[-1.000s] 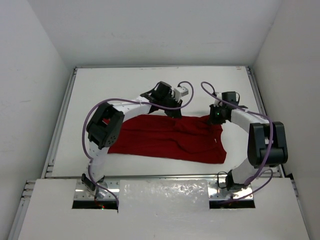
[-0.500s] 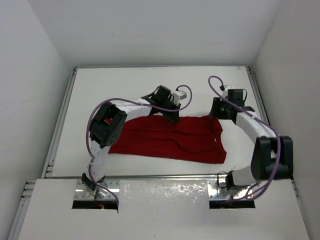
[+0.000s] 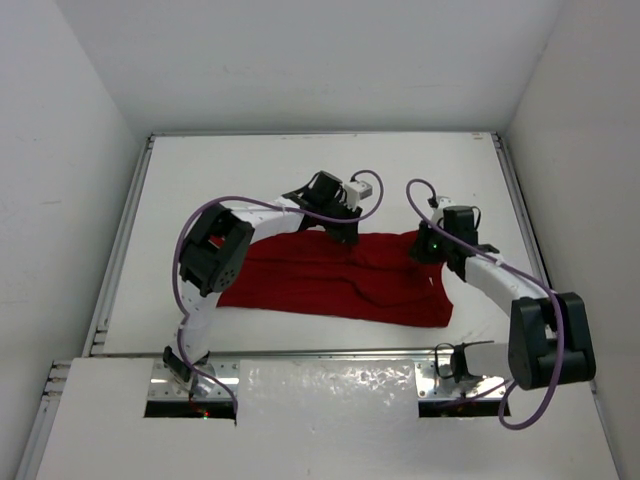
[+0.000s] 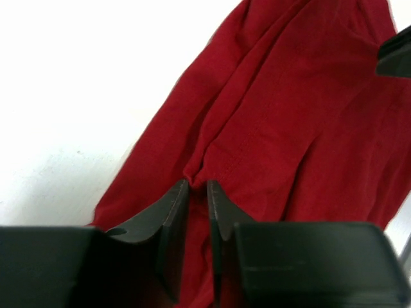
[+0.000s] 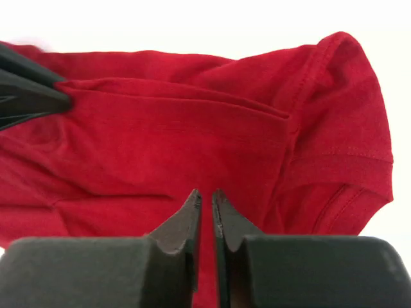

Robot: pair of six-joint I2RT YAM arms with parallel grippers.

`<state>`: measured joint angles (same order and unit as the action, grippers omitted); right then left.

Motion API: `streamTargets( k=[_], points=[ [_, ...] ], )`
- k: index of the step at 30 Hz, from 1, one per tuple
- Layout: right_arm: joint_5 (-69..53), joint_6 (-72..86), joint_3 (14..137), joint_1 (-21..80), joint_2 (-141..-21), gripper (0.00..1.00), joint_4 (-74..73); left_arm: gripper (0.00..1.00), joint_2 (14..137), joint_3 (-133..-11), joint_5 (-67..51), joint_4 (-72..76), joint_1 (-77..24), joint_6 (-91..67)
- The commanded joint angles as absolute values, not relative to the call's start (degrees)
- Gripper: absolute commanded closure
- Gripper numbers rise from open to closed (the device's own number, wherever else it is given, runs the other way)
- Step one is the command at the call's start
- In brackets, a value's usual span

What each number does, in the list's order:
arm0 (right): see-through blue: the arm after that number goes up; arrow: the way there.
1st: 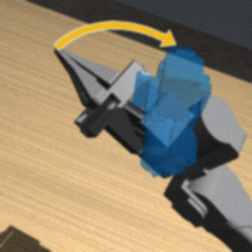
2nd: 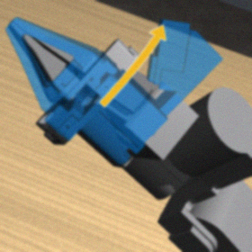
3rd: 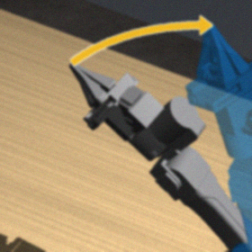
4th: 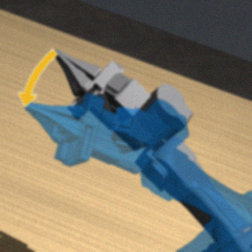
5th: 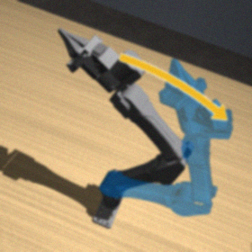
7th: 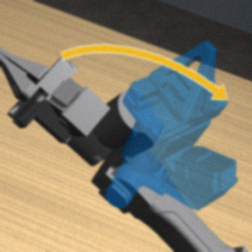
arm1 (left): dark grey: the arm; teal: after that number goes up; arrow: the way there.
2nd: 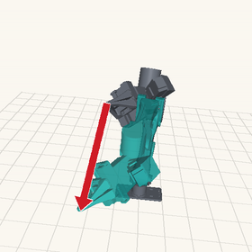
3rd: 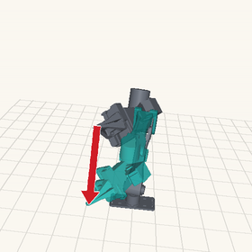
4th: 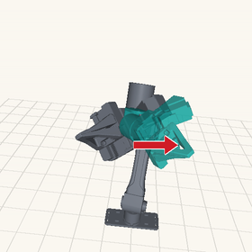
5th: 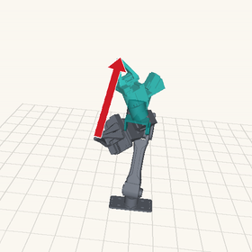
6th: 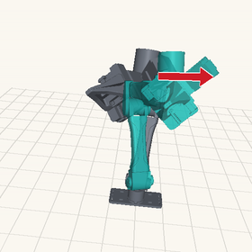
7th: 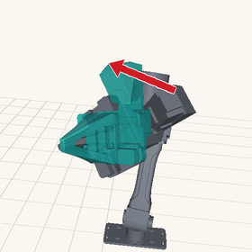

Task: Fold and stack the t-shirts
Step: Fold the other side of the tshirt into a rectangle

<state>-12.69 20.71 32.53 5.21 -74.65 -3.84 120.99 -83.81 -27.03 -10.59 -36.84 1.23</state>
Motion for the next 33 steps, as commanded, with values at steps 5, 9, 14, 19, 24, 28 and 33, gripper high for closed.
streamTargets(
  k=[5, 9, 14, 19, 24, 28, 33],
  points=[
    [-7.84, 26.89, 27.43, 4.66, -77.61, 0.96, -1.23, 0.68, 120.76, -83.94, -20.57, -12.48, -37.18, 2.46],
    [-5.37, 25.75, 28.29, 4.4, -79.18, 0.98, -2.63, 0.68, 120.76, -84.64, -16.63, -13.01, -37.18, 3.51],
    [-5.36, 23.56, 29.97, 2.99, -79.46, 0.98, -4.84, 0.67, 119.8, -86.75, -14.68, -15.46, -37.0, 5.27],
    [-7.04, 18.21, 36.46, 2.99, -75.51, 0.75, -11.94, 0.67, 114.2, -88.5, -19.6, -19.24, -34.98, 7.03],
    [-3.61, 19.07, 43.77, 1.41, -69.27, 0.41, -25.53, 0.63, 106.71, -90.44, -19.95, -26.97, -25.86, 11.16],
    [-0.27, 24.94, 38.96, 0.26, -62.15, 0.36, -32.42, 0.6, 99.69, -82.91, -20.92, -31.81, -11.81, 13.62],
    [-2.98, 29.44, 29.81, -5.61, -55.39, 0.49, -32.26, 0.57, 100.37, -78.67, -19.69, -36.56, 6.48, 21.17]
  ],
)
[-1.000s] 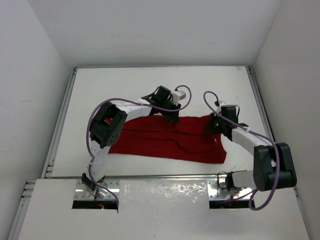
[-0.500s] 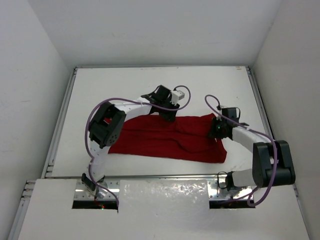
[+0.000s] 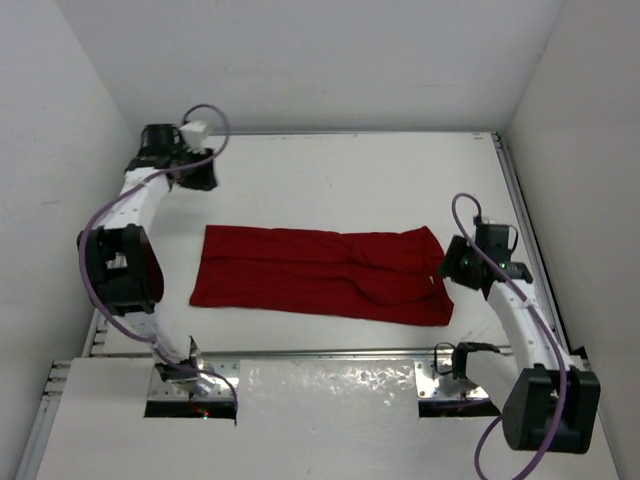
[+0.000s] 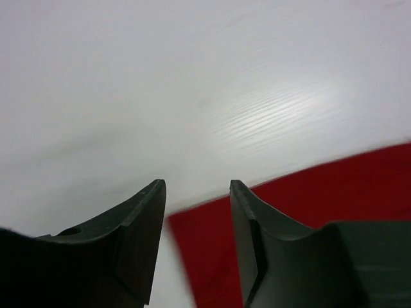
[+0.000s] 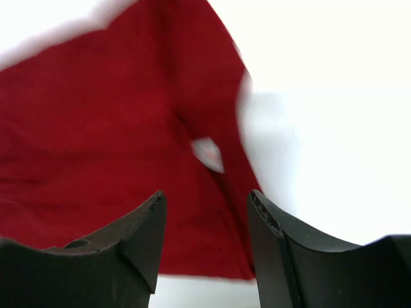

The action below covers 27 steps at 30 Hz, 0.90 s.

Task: Fold and stack the t-shirts
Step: Rotate the tshirt 90 degrees

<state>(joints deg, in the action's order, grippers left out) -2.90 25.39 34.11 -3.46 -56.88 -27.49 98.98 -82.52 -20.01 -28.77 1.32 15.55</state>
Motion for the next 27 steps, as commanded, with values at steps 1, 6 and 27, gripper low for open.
streamTargets(
  k=[1, 6, 27],
  points=[
    [-3.51, 30.84, 26.75, -6.23, -54.68, 0.49, -31.73, 0.57, 101.5, -77.44, -19.51, -36.39, 7.98, 21.88],
    [-3.43, 35.06, 19.61, -8.17, -51.33, 0.46, -27.77, 0.53, 104.59, -74.63, -17.75, -32.98, 11.16, 24.87],
    [1.5, 34.55, 19.75, -8.7, -66.61, 0.99, -15.39, 0.55, 100.11, -66.79, -19.25, -29.09, 13.36, 22.85]
  ],
)
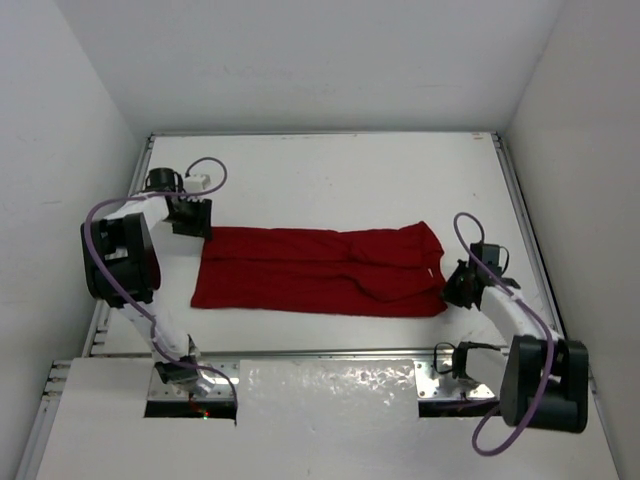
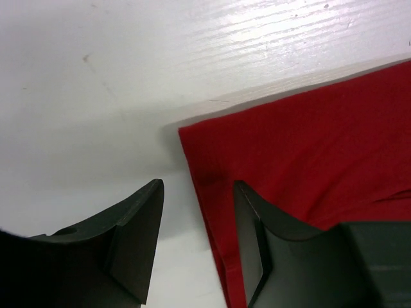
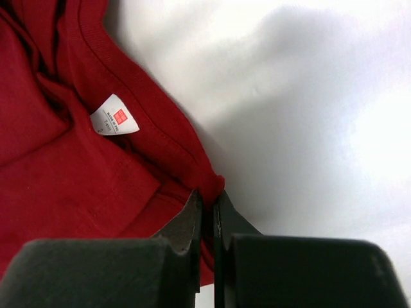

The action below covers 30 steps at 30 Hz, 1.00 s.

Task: Fold and stack the t-shirts
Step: Rotate the tshirt 90 degrees

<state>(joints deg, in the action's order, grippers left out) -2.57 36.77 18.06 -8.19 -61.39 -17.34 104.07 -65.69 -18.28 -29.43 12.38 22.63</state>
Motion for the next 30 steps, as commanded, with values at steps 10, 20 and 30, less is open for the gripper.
streamTargets(
  k=[10, 20, 30],
  points=[
    [-0.26, 28.4, 43.22, -8.7, -92.44, 1.0, -11.51, 0.55, 95.54, -69.34, -19.95, -31.02, 13.62, 21.01],
    [-6.33, 24.35, 80.53, -8.61, -120.56, 1.0, -16.78, 0.55, 95.27, -70.58, -21.44, -32.08, 13.45, 21.09],
    [-10.89, 26.09, 120.04, -8.44, -147.91, 0.94, -21.63, 0.55, 98.78, -70.05, -25.13, -31.12, 7.65, 21.62]
  ],
)
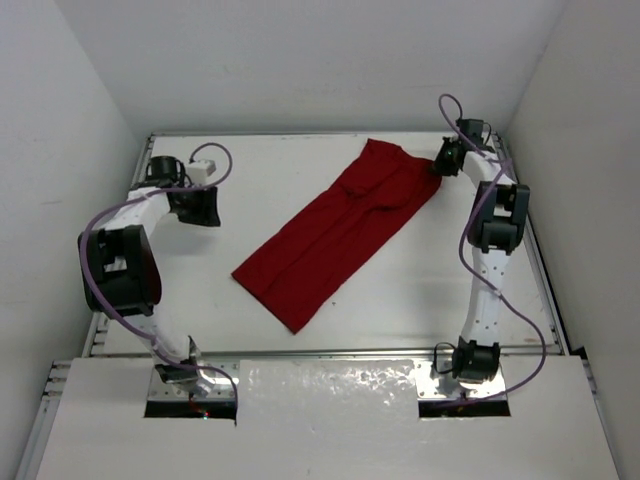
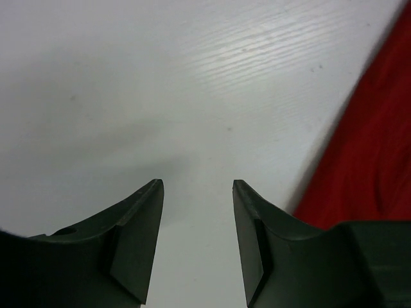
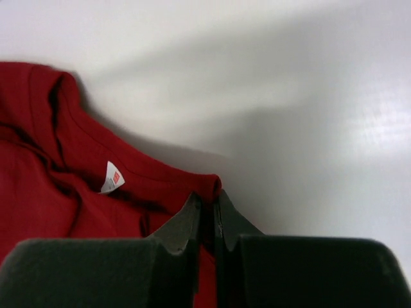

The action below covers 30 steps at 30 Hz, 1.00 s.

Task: Fold and stack the t-shirts
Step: Rotate the tshirt 90 degrees

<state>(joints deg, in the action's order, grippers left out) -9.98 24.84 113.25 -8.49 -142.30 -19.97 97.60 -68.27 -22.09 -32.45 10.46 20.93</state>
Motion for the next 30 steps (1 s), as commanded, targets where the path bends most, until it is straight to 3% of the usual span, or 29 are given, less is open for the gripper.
streamTargets(
  k=[1, 5, 8, 18, 20, 22, 25, 27, 30],
  points=[
    [-11.07, 26.8, 121.8, -8.44, -149.14, 0.93, -20.93, 0.55, 99.4, -70.4, -25.57, -31.03, 7.04, 21.62],
    [-10.38, 28.65, 127.35, -8.61, -152.31, 0.76, -17.5, 0.55, 101.95, -71.72, -27.59, -31.03, 4.14, 21.27],
    [-8.36, 29.88, 125.34, -10.19, -149.08, 0.54, -14.35, 0.55, 102.83, -71.81, -29.17, -30.94, 3.17, 21.44],
    [-3.52, 26.99, 126.3, -14.5, -143.62, 0.41, -15.73, 0.55, 102.48, -70.22, -30.32, -30.94, 3.08, 22.5],
    [-2.99, 26.81, 124.64, -14.41, -141.69, 0.35, -15.3, 0.55, 102.22, -70.4, -30.32, -31.02, 3.08, 22.59],
    [-3.86, 29.78, 118.87, -14.41, -139.41, 0.28, -14.15, 0.55, 102.04, -70.75, -30.32, -31.72, 3.08, 22.5],
    [-2.3, 30.94, 111.31, -13.28, -133.01, 0.1, -15.2, 0.55, 101.43, -70.75, -30.32, -32.34, 3.08, 22.5],
    [-0.62, 33.47, 104.98, -12.39, -128.87, 0.08, -15.74, 0.55, 100.11, -70.05, -30.85, -32.17, 3.08, 22.41],
    [-0.09, 41.11, 76.77, -11.87, -115.26, 0.08, -5.57, 0.55, 97.74, -69.0, -31.73, -31.64, 2.99, 21.97]
  ],
)
